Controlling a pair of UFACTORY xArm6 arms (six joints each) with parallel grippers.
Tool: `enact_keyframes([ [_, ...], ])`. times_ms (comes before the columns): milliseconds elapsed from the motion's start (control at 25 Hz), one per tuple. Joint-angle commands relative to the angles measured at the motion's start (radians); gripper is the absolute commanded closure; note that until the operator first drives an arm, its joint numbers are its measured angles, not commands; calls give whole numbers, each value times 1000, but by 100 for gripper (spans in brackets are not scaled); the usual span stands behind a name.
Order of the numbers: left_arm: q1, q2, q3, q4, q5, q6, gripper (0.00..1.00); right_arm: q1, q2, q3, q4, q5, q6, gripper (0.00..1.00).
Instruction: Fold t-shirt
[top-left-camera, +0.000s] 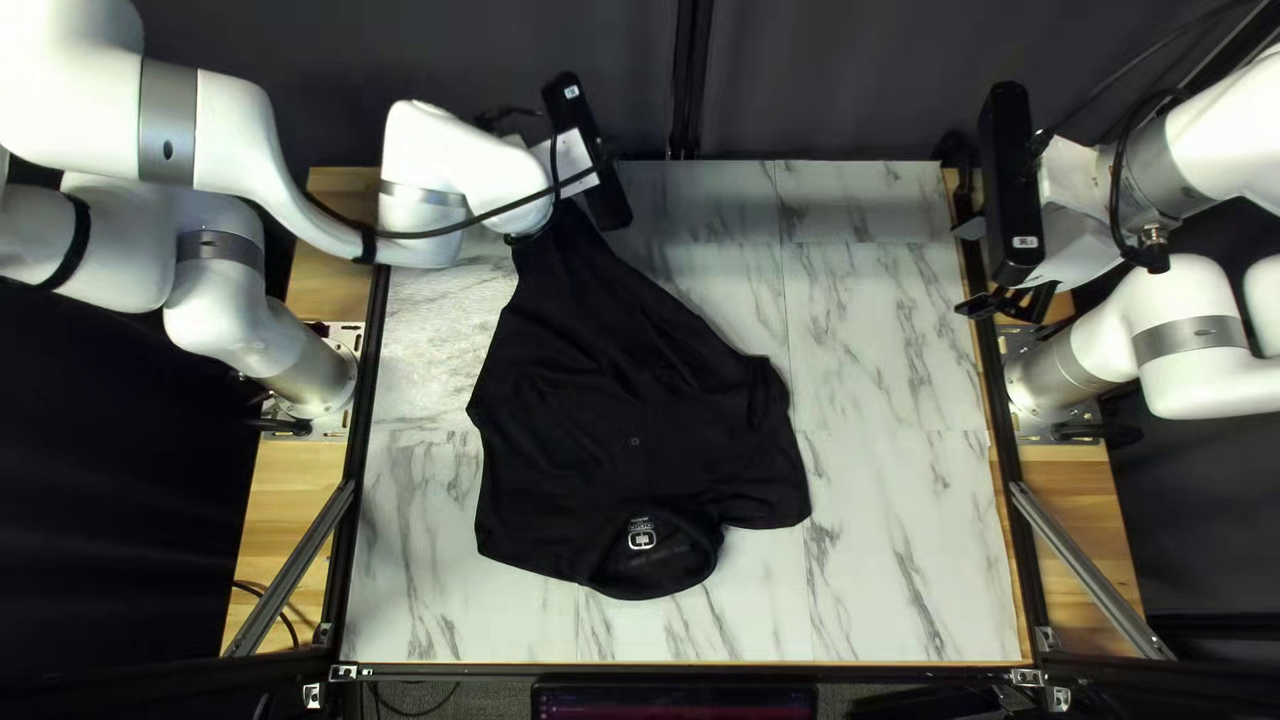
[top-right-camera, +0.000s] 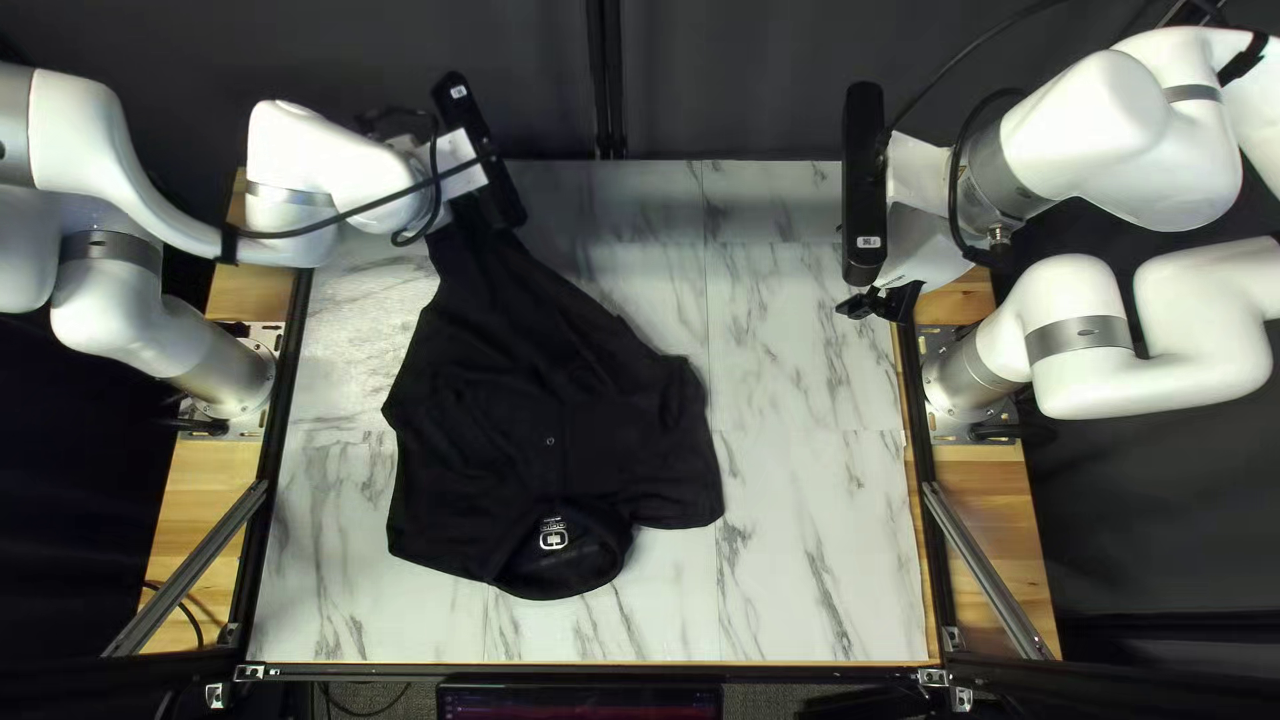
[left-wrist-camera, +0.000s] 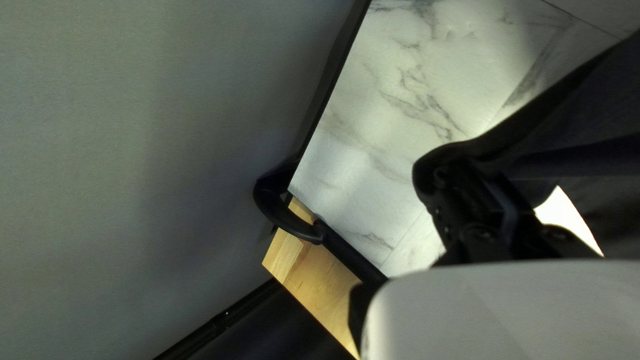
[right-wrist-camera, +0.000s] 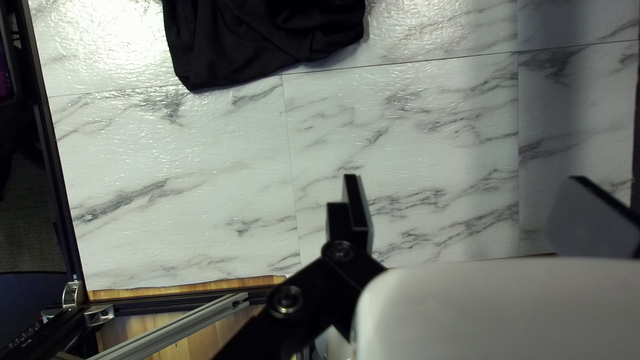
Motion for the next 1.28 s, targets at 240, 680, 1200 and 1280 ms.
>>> enact_keyframes([
  [240,86,19,-15,42,-14,-32,100,0,0,0,0,0,0,0],
  [680,136,30,-8,57,-40,-70,100,0,0,0,0,0,0,0],
  [1200,163,48,16,68,-85,-109,100,0,0,0,0,0,0,0],
  [1280,173,51,26,69,-99,-108,100,0,0,0,0,0,0,0],
])
